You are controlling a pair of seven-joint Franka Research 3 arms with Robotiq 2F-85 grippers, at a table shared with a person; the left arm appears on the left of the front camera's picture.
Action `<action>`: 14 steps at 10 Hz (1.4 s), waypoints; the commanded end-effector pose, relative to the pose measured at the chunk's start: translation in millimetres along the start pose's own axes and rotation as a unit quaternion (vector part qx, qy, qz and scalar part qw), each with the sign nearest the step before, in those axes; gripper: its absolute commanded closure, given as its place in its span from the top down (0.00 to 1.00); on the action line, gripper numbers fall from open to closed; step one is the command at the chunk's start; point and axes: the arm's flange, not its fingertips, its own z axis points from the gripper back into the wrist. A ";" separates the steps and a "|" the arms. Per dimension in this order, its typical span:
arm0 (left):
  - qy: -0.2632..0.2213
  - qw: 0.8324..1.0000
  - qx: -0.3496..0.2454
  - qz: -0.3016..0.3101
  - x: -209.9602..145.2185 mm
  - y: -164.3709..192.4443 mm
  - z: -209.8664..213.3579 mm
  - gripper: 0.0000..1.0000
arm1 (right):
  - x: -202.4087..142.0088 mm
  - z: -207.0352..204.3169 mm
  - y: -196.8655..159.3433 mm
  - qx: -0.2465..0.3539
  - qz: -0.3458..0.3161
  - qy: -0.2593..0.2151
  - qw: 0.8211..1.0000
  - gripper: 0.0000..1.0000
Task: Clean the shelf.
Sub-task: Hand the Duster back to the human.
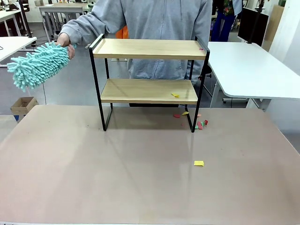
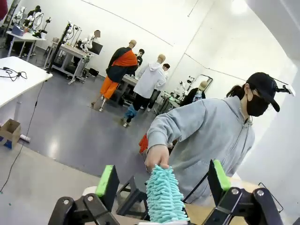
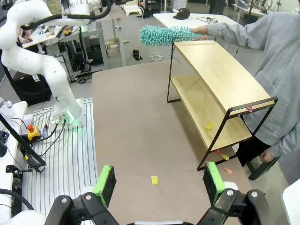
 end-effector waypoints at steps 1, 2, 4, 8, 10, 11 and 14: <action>0.007 1.000 -0.010 -0.006 -5.4 -11.0 -6.3 1.00 | -0.3 1.1 -0.7 0.001 0.010 0.000 1.000 1.00; 0.007 1.000 -0.010 -0.006 -5.4 -11.0 -6.3 1.00 | -0.3 1.1 -0.7 0.001 0.010 0.000 1.000 1.00; 0.007 1.000 -0.010 -0.006 -5.4 -11.0 -6.3 1.00 | -0.3 1.1 -0.7 0.001 0.010 0.000 1.000 1.00; 0.007 1.000 -0.010 -0.006 -5.4 -11.0 -6.3 1.00 | -0.3 1.1 -0.7 0.001 0.010 0.000 1.000 1.00; 0.007 1.000 -0.010 -0.006 -5.4 -11.0 -6.3 1.00 | -0.3 1.1 -0.7 0.001 0.010 0.000 1.000 1.00; 0.007 1.000 -0.010 -0.006 -5.4 -11.0 -6.3 1.00 | -0.3 1.1 -0.7 0.001 0.010 0.000 1.000 1.00; 0.007 1.000 -0.010 -0.006 -5.4 -11.0 -6.3 1.00 | -0.3 1.1 -0.7 0.001 0.010 0.000 1.000 1.00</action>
